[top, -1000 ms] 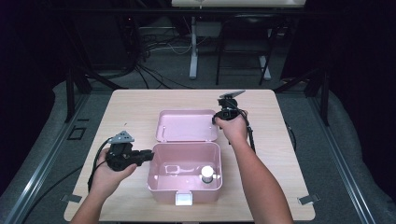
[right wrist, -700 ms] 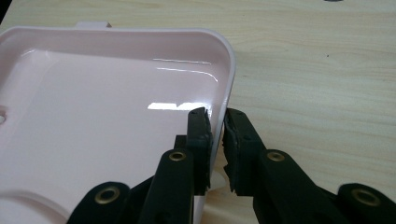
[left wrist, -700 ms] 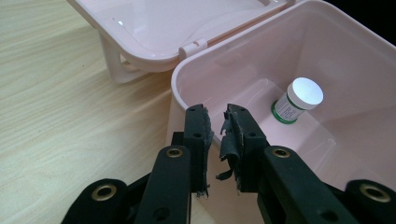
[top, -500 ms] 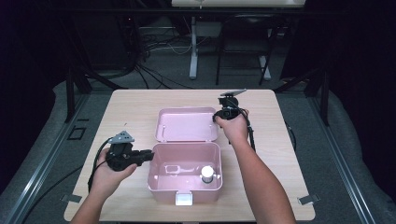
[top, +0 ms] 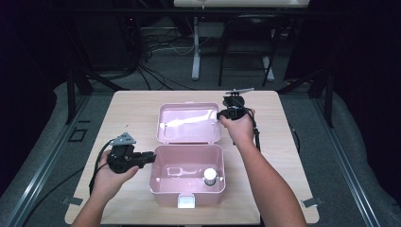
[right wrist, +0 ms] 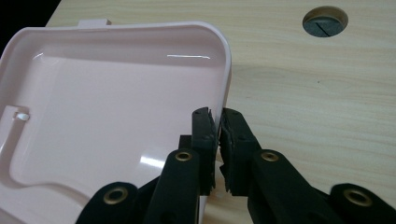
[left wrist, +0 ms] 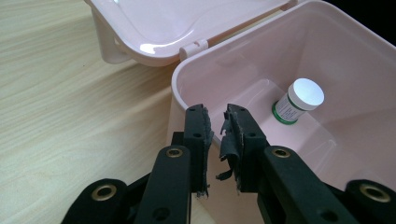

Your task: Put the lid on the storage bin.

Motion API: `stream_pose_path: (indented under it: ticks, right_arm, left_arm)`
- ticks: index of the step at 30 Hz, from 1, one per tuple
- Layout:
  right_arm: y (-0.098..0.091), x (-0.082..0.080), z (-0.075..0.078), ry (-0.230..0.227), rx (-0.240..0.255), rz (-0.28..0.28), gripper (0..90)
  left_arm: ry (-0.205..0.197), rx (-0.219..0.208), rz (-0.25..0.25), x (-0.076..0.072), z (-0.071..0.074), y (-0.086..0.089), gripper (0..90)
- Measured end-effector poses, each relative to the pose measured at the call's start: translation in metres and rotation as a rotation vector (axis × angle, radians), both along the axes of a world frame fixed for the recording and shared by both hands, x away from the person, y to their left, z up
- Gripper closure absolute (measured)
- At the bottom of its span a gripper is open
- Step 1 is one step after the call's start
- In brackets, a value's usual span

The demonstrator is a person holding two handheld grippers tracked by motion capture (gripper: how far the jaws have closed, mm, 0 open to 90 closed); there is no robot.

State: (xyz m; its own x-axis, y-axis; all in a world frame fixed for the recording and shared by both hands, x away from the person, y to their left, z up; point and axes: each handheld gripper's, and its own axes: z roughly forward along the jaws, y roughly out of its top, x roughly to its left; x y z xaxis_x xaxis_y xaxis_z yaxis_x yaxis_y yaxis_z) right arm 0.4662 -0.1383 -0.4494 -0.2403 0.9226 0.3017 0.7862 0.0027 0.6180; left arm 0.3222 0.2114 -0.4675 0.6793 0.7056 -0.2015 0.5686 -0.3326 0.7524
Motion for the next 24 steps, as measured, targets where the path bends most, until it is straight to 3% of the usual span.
stream_pose_path:
  ticks: [24]
  right_arm:
    - [-0.001, -0.022, 0.026, -0.12, -0.009, 0.023, 86.4]
  left_arm:
    - [0.0, -0.006, 0.008, 0.0, -0.001, 0.0, 78.9]
